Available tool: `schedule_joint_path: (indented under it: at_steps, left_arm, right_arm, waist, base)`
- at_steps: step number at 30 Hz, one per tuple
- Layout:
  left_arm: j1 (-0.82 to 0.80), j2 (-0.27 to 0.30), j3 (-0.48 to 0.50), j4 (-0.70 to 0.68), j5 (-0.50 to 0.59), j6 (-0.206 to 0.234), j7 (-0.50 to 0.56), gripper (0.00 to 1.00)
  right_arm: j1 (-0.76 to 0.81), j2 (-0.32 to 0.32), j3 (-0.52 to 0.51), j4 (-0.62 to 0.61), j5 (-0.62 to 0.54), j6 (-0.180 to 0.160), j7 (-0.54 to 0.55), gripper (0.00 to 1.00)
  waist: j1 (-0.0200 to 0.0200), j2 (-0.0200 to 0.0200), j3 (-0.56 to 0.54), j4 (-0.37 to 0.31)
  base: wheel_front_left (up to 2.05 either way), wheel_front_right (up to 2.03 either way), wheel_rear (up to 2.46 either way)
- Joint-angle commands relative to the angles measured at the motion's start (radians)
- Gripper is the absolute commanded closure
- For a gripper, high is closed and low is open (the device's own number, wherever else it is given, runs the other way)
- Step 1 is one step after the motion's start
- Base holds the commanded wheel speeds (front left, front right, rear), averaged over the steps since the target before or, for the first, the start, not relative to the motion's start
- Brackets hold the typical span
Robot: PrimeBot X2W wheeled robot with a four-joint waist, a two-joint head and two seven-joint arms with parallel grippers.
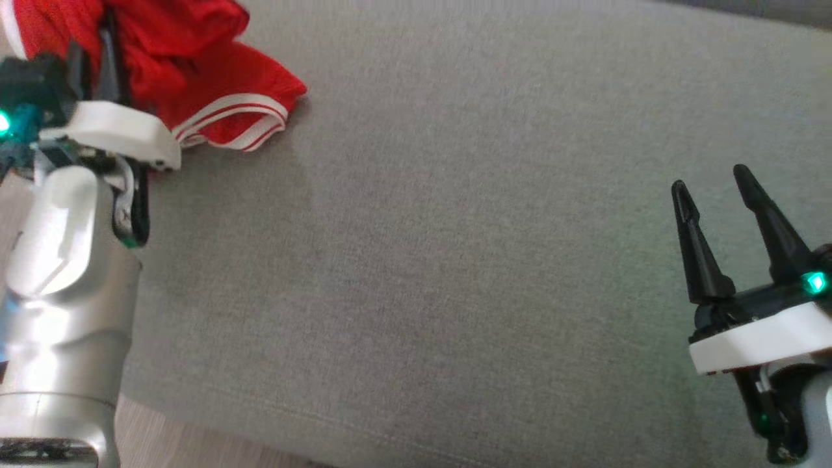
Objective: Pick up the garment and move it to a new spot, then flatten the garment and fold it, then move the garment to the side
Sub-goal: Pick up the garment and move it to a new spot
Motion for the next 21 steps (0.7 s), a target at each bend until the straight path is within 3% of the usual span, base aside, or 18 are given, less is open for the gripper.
schedule_joint_path:
  at_steps: [1,9,13,21]
  left_arm:
    - [-0.020,0.063,0.024,-0.074,0.013,0.011,-0.009,1.00]
    - [0.187,0.077,0.021,-0.397,-0.013,0.049,0.121,1.00]
    - [0.341,0.050,-0.025,-0.574,-0.020,0.067,0.196,1.00]
    - [0.399,-0.043,-0.191,-0.659,0.001,0.029,0.254,1.00]
  right_arm:
    - [-0.012,0.003,0.016,-0.029,-0.010,-0.001,-0.013,0.00]
    - [-0.004,0.053,0.038,0.010,-0.019,-0.001,-0.044,0.00]
    - [-0.003,0.078,0.037,0.025,-0.020,-0.001,-0.059,0.00]
    - [-0.020,0.094,0.038,0.051,-0.010,-0.001,-0.080,0.00]
  waist:
    - [0.0001,0.0000,-0.054,-0.016]
    - [0.0001,0.0000,-0.133,-0.103]
    - [0.0001,0.0000,-0.140,-0.199]
    - [0.0001,0.0000,-0.111,-0.397]
  base:
    - [0.00,0.00,0.00]
    - [0.00,0.00,0.00]
    - [0.00,0.00,0.00]
    - [0.00,0.00,0.00]
